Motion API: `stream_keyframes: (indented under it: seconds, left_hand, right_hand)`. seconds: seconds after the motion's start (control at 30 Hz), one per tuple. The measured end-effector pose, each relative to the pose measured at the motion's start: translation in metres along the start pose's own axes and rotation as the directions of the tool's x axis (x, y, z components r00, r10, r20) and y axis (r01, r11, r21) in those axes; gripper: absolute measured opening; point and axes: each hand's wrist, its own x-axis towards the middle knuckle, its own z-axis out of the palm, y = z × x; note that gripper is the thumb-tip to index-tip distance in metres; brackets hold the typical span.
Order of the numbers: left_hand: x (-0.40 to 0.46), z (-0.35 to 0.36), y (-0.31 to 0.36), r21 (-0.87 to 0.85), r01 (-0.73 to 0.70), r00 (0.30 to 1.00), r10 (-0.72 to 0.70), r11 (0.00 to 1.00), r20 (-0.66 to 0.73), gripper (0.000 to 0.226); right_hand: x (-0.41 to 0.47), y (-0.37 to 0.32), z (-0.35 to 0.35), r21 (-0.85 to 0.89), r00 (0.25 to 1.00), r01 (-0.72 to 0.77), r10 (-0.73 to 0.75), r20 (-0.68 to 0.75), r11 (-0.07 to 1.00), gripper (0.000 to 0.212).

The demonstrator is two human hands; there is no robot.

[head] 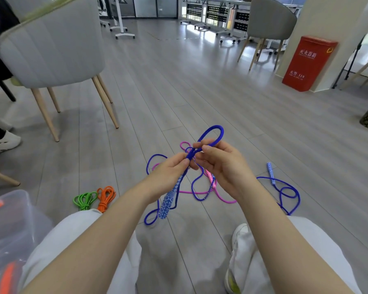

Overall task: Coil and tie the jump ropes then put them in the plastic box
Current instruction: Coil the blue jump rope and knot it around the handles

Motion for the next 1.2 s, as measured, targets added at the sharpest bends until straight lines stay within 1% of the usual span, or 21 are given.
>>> stream_keyframes:
  seconds: [0.07, 0.1, 0.13, 0.17, 0.23, 0.3, 0.33, 0.4, 0.47, 0.5, 0.57, 0.6, 0.67, 0.73, 0.8, 0.83, 0.87, 0.93, 1.03, 1.1, 1.2]
  left_hand:
    - [0.002, -0.003, 0.0, -0.138, -0.027, 0.998, 0.02, 0.99, -0.055, 0.028]
    - [0.003, -0.006, 0.0, -0.231, -0.042, 0.998, 0.028, 0.972, -0.062, 0.028]
    - [0.003, -0.009, 0.002, -0.353, -0.052, 0.998, 0.037, 0.934, -0.05, 0.027]
    - [0.002, -0.011, 0.005, -0.482, -0.045, 0.999, 0.042, 0.875, -0.018, 0.026]
    - [-0.003, -0.015, 0.012, -0.651, 0.001, 0.995, 0.064, 0.759, 0.076, 0.024]
    - [-0.008, -0.017, 0.016, -0.712, 0.032, 0.983, 0.106, 0.702, 0.149, 0.023]
    - [-0.009, -0.018, 0.017, -0.745, 0.042, 0.976, 0.131, 0.666, 0.172, 0.023]
    - [-0.009, -0.022, 0.016, -0.816, 0.059, 0.971, 0.156, 0.575, 0.18, 0.019]
    - [-0.007, -0.026, 0.015, -0.852, 0.014, 0.98, 0.164, 0.524, 0.116, 0.014]
    - [-0.006, -0.03, 0.014, -0.861, -0.021, 0.983, 0.168, 0.508, 0.075, 0.013]
    - [-0.004, -0.04, 0.012, -0.87, -0.094, 0.986, 0.165, 0.485, -0.014, 0.013]
    - [-0.003, -0.045, 0.011, -0.863, -0.132, 0.987, 0.147, 0.487, -0.068, 0.014]
    - [0.001, -0.058, 0.005, -0.831, -0.199, 0.978, 0.046, 0.52, -0.206, 0.019]
    - [0.007, -0.073, -0.005, -0.791, -0.25, 0.925, -0.104, 0.558, -0.366, 0.024]
    - [0.01, -0.086, -0.014, -0.683, -0.255, 0.837, -0.197, 0.685, -0.511, 0.028]
    - [0.011, -0.089, -0.017, -0.593, -0.224, 0.804, -0.198, 0.773, -0.561, 0.029]
    - [0.011, -0.09, -0.02, -0.504, -0.177, 0.793, -0.181, 0.845, -0.581, 0.03]
    - [0.011, -0.082, -0.022, -0.364, -0.068, 0.831, -0.149, 0.929, -0.535, 0.031]
    - [0.008, -0.059, -0.02, -0.208, 0.043, 0.927, -0.117, 0.977, -0.356, 0.031]
    - [0.004, -0.044, -0.015, -0.147, 0.073, 0.967, -0.106, 0.986, -0.232, 0.031]
    - [-0.002, -0.027, -0.005, -0.105, 0.117, 0.988, -0.126, 0.988, -0.088, 0.027]
  right_hand:
    - [0.001, 0.004, -0.001, 0.01, 0.998, -0.014, 0.015, -0.066, 1.0, 0.027]
    - [0.002, 0.008, -0.002, -0.067, 0.993, -0.031, 0.023, -0.116, 0.997, 0.03]
    - [0.002, 0.012, -0.004, -0.198, 0.99, -0.056, 0.029, -0.14, 0.979, 0.032]
    - [0.001, 0.016, -0.006, -0.342, 0.992, -0.081, 0.044, -0.115, 0.936, 0.035]
    - [-0.005, 0.023, -0.011, -0.526, 0.989, -0.086, 0.135, 0.055, 0.846, 0.047]
    - [-0.011, 0.026, -0.014, -0.577, 0.937, -0.075, 0.255, 0.237, 0.814, 0.055]
    - [-0.014, 0.026, -0.013, -0.591, 0.908, -0.073, 0.298, 0.293, 0.803, 0.054]
    - [-0.018, 0.025, -0.013, -0.63, 0.881, -0.059, 0.337, 0.332, 0.775, 0.039]
    - [-0.018, 0.021, -0.015, -0.682, 0.88, -0.031, 0.344, 0.328, 0.73, 0.021]
    - [-0.017, 0.019, -0.019, -0.705, 0.883, -0.023, 0.345, 0.318, 0.709, 0.018]
    - [-0.015, 0.012, -0.028, -0.75, 0.898, -0.023, 0.344, 0.276, 0.662, 0.019]
    - [-0.014, 0.008, -0.033, -0.771, 0.907, -0.028, 0.34, 0.248, 0.636, 0.021]
    - [-0.014, -0.001, -0.045, -0.801, 0.927, -0.044, 0.323, 0.189, 0.597, 0.021]
    - [-0.015, -0.01, -0.058, -0.819, 0.947, -0.06, 0.293, 0.135, 0.571, 0.022]
    - [-0.016, -0.015, -0.065, -0.81, 0.967, -0.08, 0.243, 0.079, 0.581, 0.02]
    - [-0.016, -0.017, -0.065, -0.791, 0.976, -0.081, 0.209, 0.06, 0.606, 0.018]
    - [-0.017, -0.018, -0.062, -0.77, 0.985, -0.069, 0.168, 0.05, 0.635, 0.018]
    - [-0.02, -0.02, -0.049, -0.723, 0.997, -0.004, 0.059, 0.05, 0.691, 0.018]
    - [-0.023, -0.016, -0.027, -0.608, 0.997, 0.08, -0.059, 0.053, 0.79, 0.016]
    - [-0.023, -0.013, -0.015, -0.563, 0.994, 0.11, -0.081, 0.077, 0.819, 0.016]
    - [-0.022, -0.01, -0.004, -0.571, 0.993, 0.107, -0.058, 0.103, 0.814, 0.014]
